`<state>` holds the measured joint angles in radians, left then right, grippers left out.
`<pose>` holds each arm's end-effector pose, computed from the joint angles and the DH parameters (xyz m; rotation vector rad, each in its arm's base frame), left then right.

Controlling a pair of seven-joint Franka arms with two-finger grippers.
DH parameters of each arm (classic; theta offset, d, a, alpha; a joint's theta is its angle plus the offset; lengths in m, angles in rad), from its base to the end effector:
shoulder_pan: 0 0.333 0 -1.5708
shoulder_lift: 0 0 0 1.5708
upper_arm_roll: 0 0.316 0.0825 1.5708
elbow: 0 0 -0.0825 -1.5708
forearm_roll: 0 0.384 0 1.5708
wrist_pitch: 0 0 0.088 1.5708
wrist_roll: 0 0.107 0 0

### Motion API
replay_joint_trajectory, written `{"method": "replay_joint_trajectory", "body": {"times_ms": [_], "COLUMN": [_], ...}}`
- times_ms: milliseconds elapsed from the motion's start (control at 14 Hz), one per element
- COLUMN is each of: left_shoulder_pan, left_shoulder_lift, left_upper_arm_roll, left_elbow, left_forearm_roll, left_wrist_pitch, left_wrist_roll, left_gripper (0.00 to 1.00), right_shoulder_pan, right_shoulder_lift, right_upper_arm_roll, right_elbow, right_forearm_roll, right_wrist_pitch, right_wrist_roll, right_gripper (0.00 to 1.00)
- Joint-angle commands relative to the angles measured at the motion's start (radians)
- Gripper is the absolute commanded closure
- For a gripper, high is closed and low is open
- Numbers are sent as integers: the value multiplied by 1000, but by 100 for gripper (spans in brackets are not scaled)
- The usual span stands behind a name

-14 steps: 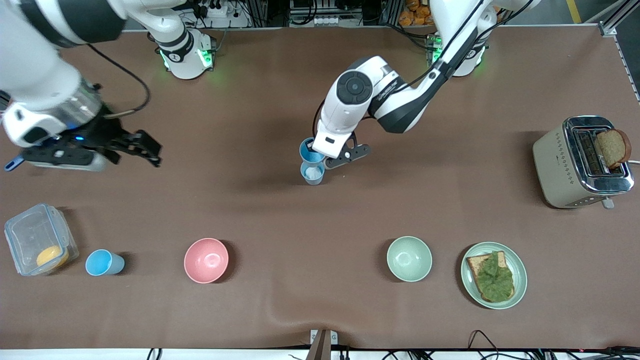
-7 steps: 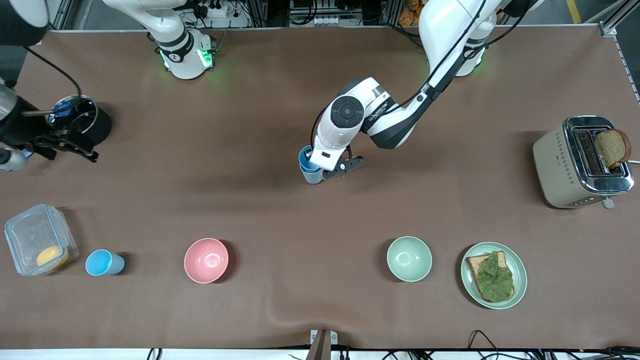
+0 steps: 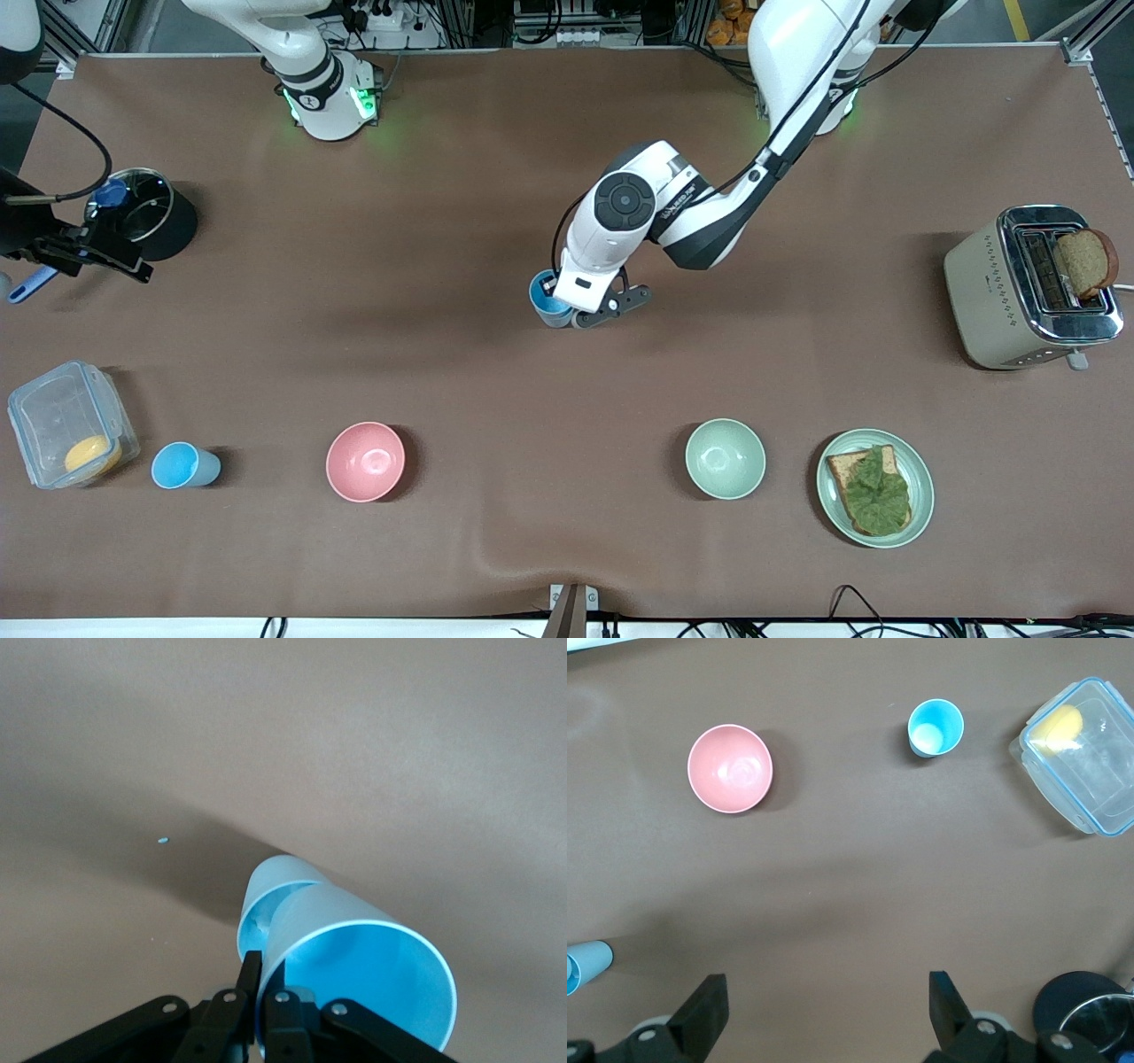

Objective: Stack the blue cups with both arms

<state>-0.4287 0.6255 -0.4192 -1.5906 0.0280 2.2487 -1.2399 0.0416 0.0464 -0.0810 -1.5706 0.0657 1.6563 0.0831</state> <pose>0.4964 -0.4960 0.3021 2.8762 0.6687 -0.2128 0.5764 -0.0151 0.6063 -3.0722 0.1948 -0.0586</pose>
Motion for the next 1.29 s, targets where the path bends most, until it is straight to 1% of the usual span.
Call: {"method": "replay_joint_trajectory", "body": {"times_ms": [0, 214, 357, 429, 500, 571, 786, 857, 1000, 1214], "left_shoulder_pan": [-7, -7, -10, -12, -12, -16, 5, 31, 103, 240], "left_shoulder_lift": [3, 6, 6, 6, 6, 5, -33, -50, -92, -151], "left_upper_arm_roll": [16, 16, 16, 16, 16, 17, 20, 45, 51, 51], "left_elbow": [6, 6, 6, 6, 6, 6, 17, 44, 54, 54], "left_forearm_roll": [24, 24, 23, 18, 17, 35, 98, 108, 113, 113], "left_wrist_pitch": [-3, -3, -3, -3, -3, -4, -4, -12, -35, -101], "left_wrist_roll": [-7, -10, -13, -24, -36, -26, -27, -23, 38, 228], "left_gripper": [100, 100, 100, 78, 18, 0, 0, 0, 0, 0], "right_shoulder_pan": [1, -8, -11, -12, -12, -11, -18, -17, -14, 0], "right_shoulder_lift": [3, 10, 33, 35, 35, 35, 35, 33, 30, 0], "right_upper_arm_roll": [4, 3, 0, -2, -2, -2, -2, -2, 0, -2], "right_elbow": [39, 46, 63, 66, 67, 61, 55, 46, 37, -11], "right_forearm_roll": [16, 16, 13, 5, 9, 16, 17, 19, 20, 23], "right_wrist_pitch": [-15, -15, -15, -15, -13, -18, -24, -24, -23, 5], "right_wrist_roll": [-13, -17, -81, -88, -83, -72, -68, -54, -26, -25], "right_gripper": [0, 0, 0, 0, 0, 0, 0, 0, 0, 0]}}
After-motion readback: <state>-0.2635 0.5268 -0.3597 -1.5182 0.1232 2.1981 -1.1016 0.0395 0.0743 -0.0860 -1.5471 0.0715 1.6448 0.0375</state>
